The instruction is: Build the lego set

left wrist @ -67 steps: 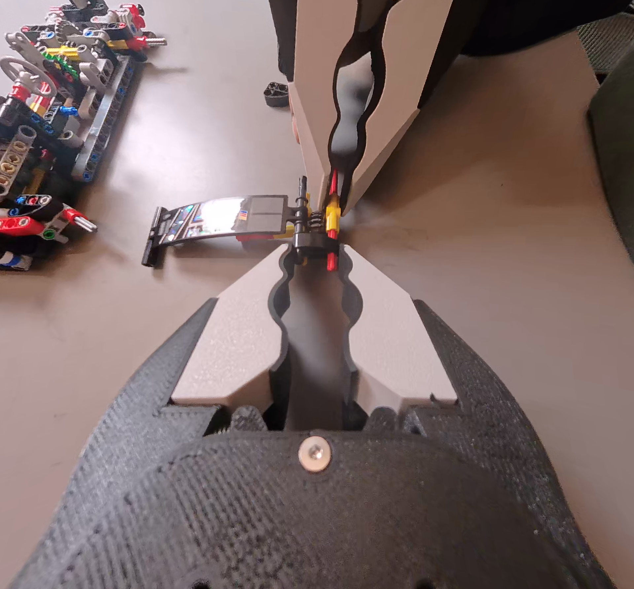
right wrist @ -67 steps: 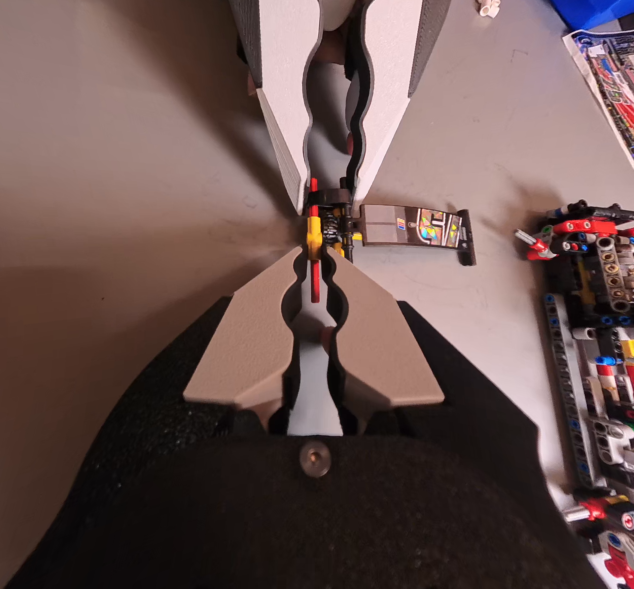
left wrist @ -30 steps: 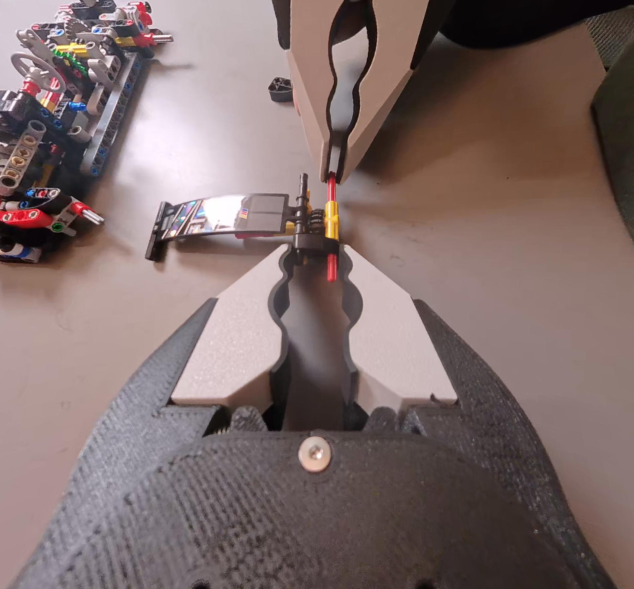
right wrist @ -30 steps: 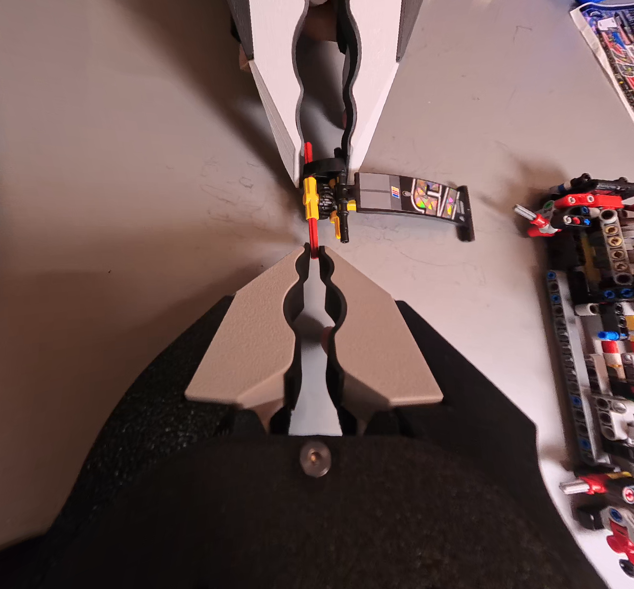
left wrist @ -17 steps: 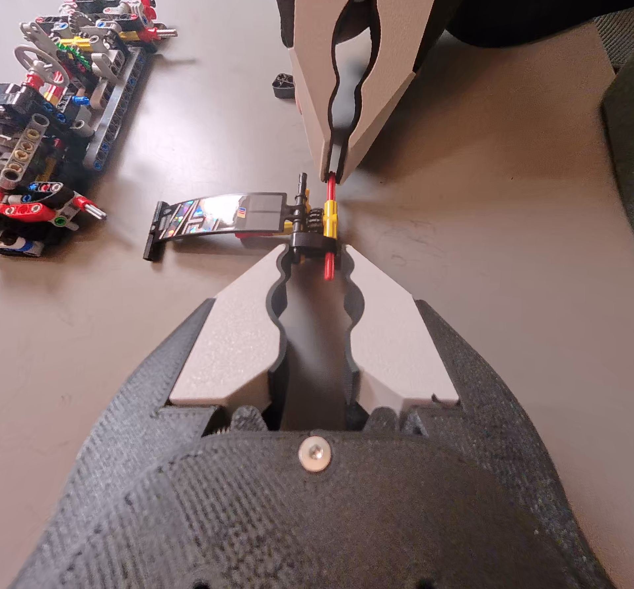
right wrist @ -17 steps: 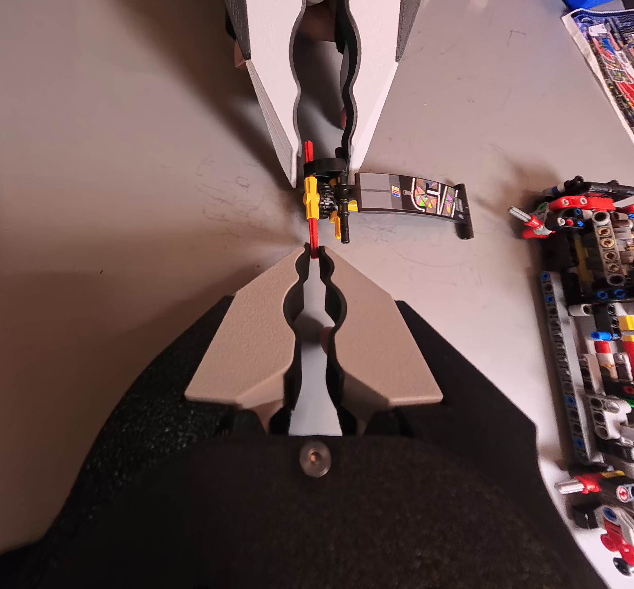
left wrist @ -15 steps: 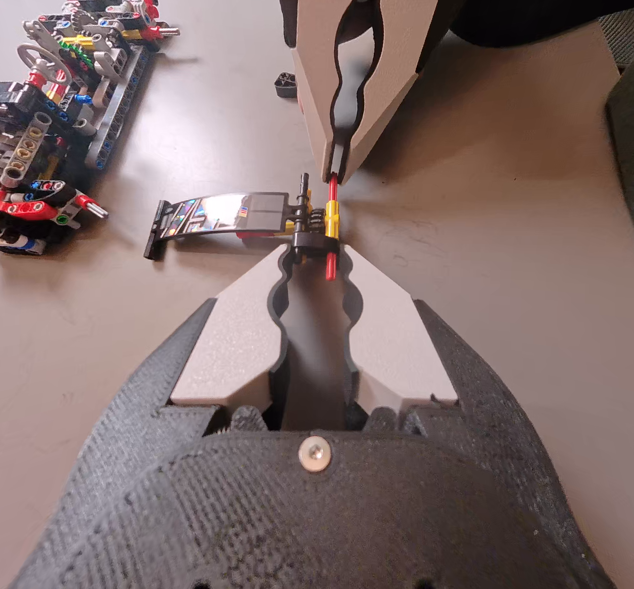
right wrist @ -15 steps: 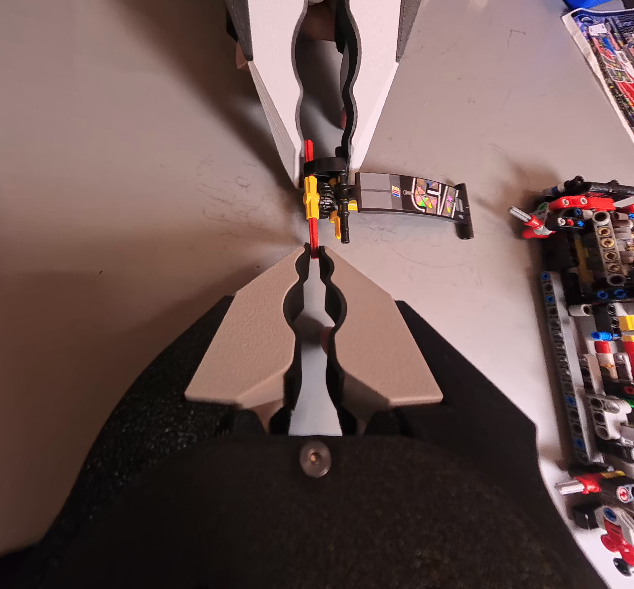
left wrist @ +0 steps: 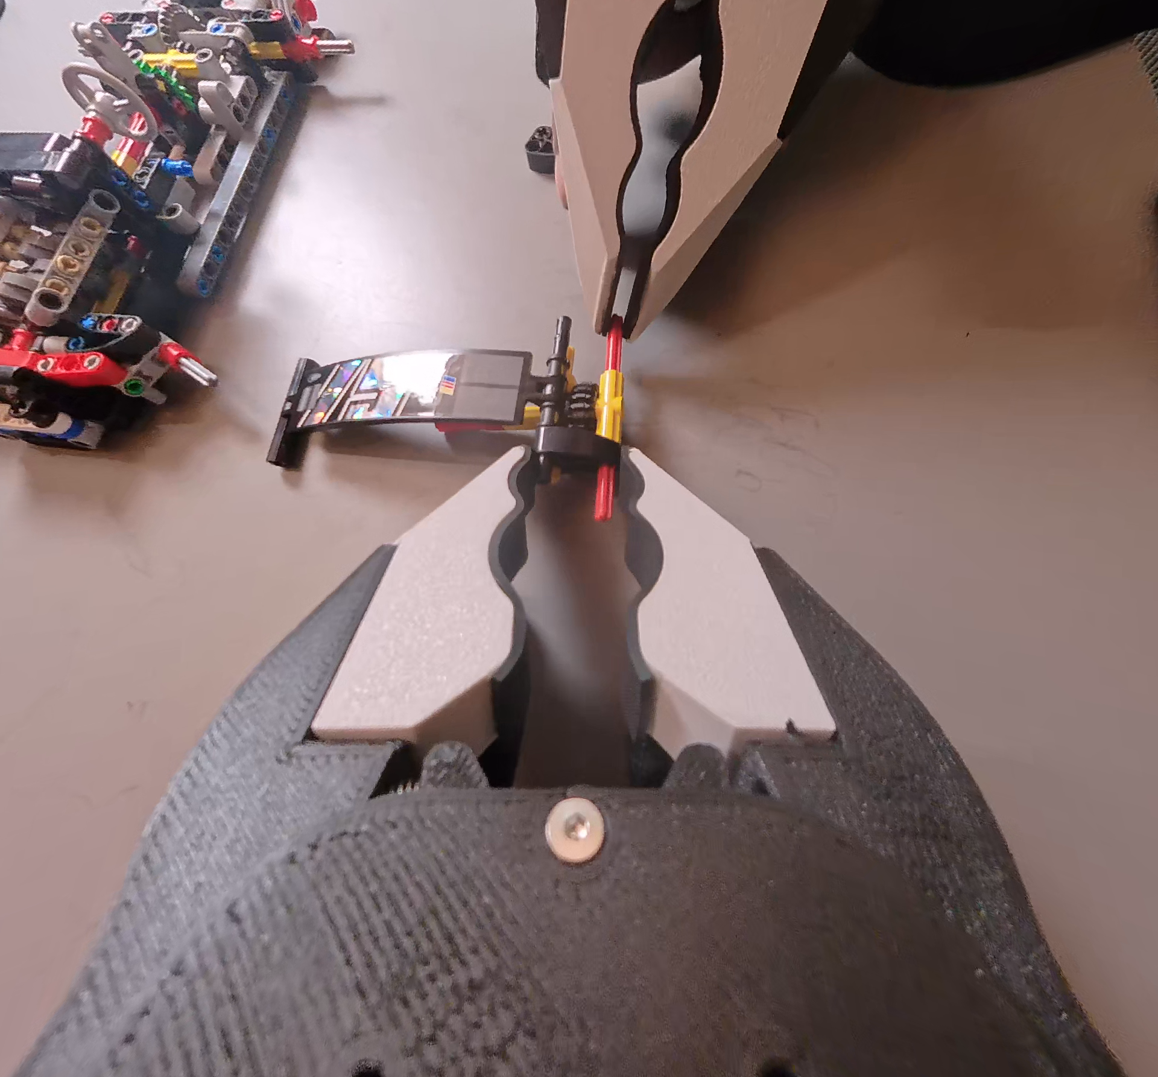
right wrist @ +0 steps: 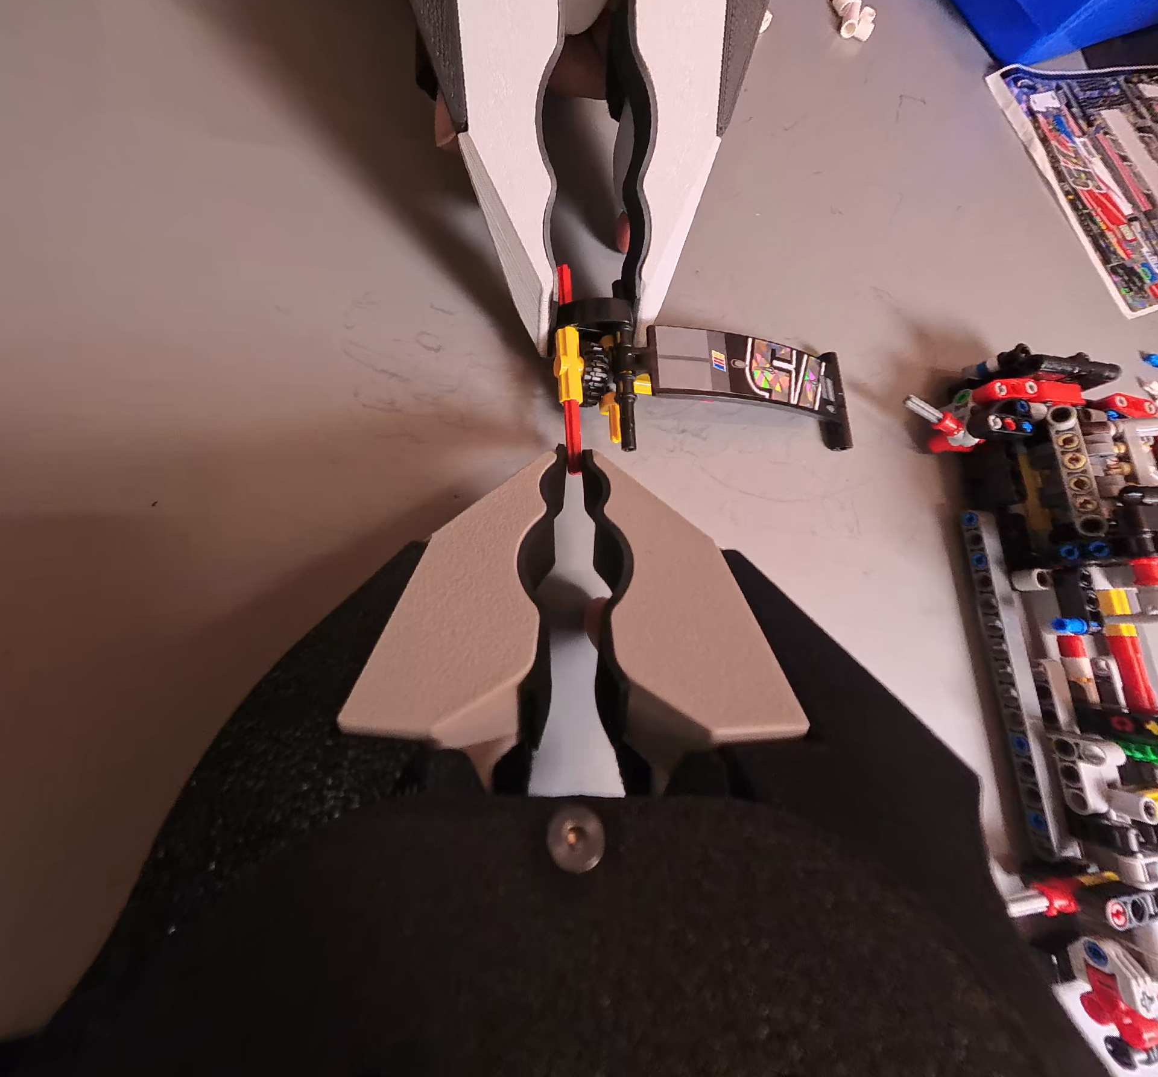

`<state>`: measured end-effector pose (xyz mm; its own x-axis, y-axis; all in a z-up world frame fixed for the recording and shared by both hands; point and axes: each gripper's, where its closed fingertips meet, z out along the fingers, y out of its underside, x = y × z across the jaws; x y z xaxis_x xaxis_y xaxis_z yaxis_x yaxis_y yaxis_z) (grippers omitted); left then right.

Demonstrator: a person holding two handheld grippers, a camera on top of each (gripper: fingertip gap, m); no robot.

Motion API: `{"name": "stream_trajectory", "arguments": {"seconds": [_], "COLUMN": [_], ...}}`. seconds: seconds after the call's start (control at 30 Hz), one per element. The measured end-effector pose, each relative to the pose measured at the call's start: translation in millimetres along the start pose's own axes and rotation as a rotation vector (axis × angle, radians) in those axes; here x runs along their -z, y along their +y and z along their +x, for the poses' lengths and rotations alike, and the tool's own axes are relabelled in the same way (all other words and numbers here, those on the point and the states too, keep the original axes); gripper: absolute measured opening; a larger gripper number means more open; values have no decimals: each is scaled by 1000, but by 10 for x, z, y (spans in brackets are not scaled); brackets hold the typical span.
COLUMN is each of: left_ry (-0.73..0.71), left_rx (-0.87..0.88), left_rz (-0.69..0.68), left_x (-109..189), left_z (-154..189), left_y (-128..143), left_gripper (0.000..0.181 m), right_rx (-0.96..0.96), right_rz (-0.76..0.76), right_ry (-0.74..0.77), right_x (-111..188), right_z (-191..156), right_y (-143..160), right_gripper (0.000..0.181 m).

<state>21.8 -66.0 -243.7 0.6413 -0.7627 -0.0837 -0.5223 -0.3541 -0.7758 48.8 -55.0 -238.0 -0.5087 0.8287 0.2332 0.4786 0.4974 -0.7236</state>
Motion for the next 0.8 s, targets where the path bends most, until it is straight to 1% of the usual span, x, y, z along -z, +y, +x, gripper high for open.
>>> {"name": "stream_trajectory", "arguments": {"seconds": [0.27, 0.53, 0.63, 0.8], "left_ry": [-3, -2, -7, -11], "left_rx": [-5, -22, -36, -66], "left_rz": [-2, -4, -5, -4], "left_x": [-1, -1, -1, 2], "left_z": [-3, 8, 8, 17], "left_y": [5, 9, 11, 10], "left_gripper": [24, 25, 25, 27], "right_rx": [1, -66, -166, -405], "right_rz": [9, 14, 18, 30], "right_ry": [-5, -50, -91, -239], "right_x": [-12, -3, 7, 13], "right_z": [-2, -45, -53, -101], "right_y": [-4, -27, -40, -72], "right_gripper": [1, 1, 1, 1]}}
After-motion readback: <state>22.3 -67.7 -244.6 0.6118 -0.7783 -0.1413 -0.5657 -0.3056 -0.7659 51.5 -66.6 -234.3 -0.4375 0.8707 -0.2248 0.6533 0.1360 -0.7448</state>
